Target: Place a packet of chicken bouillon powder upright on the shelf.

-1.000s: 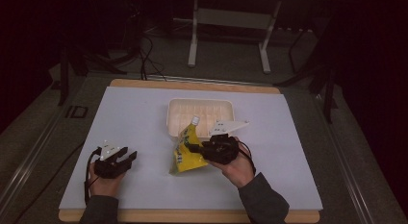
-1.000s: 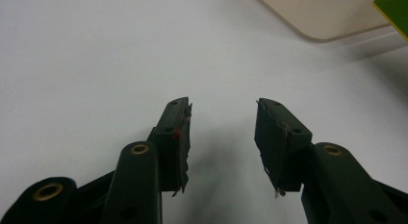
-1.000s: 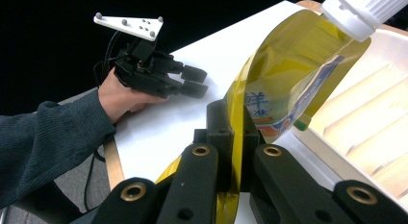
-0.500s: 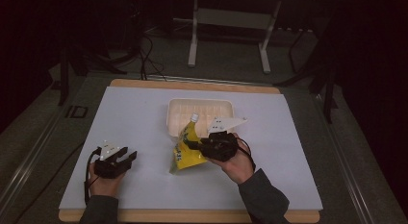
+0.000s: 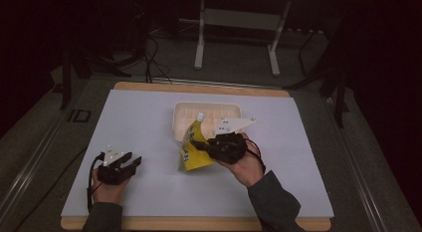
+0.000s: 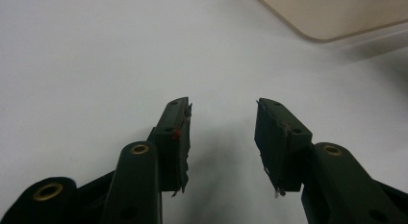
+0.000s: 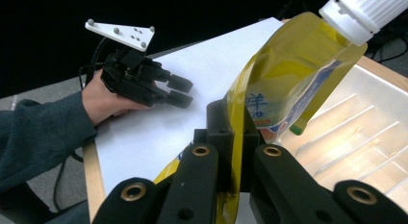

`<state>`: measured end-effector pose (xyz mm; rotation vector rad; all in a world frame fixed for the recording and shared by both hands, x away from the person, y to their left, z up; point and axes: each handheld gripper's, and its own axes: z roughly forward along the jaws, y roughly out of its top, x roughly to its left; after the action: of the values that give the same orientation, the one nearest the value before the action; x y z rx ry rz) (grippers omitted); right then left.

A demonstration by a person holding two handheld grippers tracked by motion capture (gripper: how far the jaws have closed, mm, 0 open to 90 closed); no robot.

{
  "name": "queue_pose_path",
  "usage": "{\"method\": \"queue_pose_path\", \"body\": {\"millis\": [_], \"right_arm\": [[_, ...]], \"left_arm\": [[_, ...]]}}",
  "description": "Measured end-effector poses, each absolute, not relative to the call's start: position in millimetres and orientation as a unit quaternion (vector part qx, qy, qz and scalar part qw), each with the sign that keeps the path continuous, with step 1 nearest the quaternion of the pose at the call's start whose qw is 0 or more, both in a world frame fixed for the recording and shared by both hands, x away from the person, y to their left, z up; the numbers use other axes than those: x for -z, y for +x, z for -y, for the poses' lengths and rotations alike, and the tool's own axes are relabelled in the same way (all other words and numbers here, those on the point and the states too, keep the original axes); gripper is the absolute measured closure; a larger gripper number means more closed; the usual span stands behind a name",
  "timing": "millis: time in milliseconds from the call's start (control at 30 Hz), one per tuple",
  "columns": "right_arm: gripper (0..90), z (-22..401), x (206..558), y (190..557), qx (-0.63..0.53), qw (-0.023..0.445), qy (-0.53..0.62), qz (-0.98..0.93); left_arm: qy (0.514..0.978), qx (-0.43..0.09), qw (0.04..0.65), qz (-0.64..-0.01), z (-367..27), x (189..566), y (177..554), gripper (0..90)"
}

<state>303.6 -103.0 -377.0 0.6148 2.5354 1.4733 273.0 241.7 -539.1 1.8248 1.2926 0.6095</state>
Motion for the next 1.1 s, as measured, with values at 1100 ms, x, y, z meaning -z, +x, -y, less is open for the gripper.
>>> {"method": "queue_pose_path", "body": {"millis": [1100], "right_arm": [[90.0, 101, 362, 321, -0.471, 0.113, 0.204, -0.851]], "left_arm": [[0.721, -0.24, 0.401, -0.511, -242, 539, 273, 55.5]]}}
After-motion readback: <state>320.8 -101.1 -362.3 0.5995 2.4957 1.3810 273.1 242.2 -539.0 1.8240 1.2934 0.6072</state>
